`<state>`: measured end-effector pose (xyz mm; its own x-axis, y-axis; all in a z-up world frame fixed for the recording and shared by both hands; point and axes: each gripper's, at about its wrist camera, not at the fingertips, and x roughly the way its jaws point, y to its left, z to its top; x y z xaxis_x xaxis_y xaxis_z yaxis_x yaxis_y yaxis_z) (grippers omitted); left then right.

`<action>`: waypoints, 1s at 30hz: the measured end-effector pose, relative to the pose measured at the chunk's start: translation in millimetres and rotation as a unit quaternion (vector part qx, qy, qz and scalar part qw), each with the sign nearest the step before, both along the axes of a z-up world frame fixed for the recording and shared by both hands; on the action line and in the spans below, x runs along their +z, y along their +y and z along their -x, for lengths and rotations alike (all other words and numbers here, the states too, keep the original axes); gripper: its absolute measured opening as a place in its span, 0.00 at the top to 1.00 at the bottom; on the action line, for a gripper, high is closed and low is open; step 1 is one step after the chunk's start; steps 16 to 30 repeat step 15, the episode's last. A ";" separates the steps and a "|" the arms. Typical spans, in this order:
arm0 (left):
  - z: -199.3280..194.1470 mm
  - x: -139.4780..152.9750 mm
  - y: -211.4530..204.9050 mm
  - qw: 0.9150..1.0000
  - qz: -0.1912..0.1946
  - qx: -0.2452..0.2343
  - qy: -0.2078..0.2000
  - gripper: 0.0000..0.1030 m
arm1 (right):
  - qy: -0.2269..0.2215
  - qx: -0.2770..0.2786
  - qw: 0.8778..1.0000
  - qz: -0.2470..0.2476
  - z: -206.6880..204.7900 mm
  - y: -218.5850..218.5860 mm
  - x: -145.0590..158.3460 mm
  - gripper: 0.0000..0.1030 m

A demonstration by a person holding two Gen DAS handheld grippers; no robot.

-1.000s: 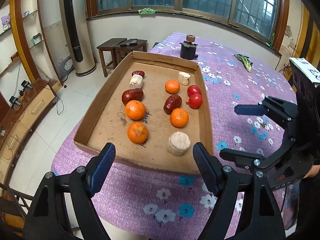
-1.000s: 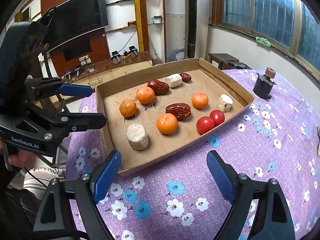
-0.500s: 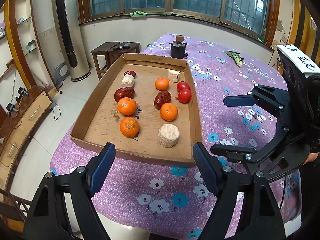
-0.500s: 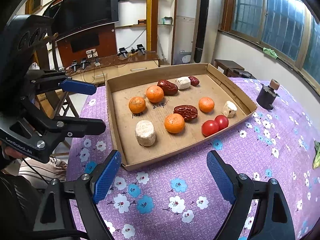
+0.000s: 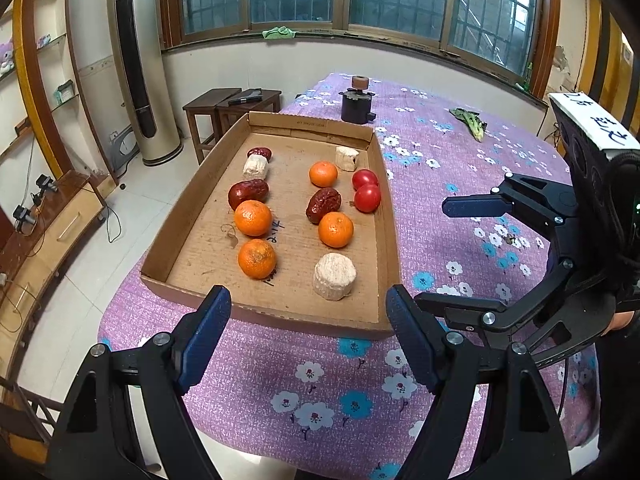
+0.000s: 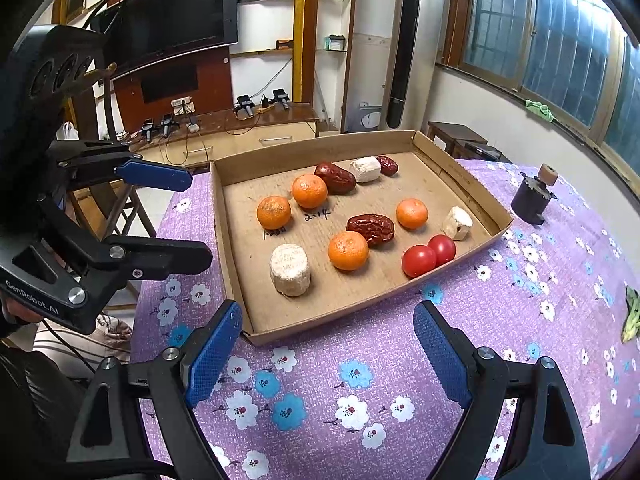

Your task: Organize fruits

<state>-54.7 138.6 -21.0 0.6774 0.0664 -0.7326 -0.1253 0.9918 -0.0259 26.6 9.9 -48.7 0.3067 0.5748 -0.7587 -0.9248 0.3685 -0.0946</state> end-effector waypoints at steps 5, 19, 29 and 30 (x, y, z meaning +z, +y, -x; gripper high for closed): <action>0.5 1.0 0.8 1.000 -0.008 0.007 -0.009 0.22 | 0.000 0.000 1.000 -0.002 -0.6 1.9 0.0 0.14; -1.2 2.9 2.5 1.000 -0.008 0.010 -0.010 0.22 | -0.001 0.000 1.000 -0.003 -1.2 5.8 1.1 0.14; -1.2 2.9 2.5 1.000 -0.008 0.010 -0.010 0.22 | -0.001 0.000 1.000 -0.003 -1.2 5.8 1.1 0.14; -1.2 2.9 2.5 1.000 -0.008 0.010 -0.010 0.22 | -0.001 0.000 1.000 -0.003 -1.2 5.8 1.1 0.14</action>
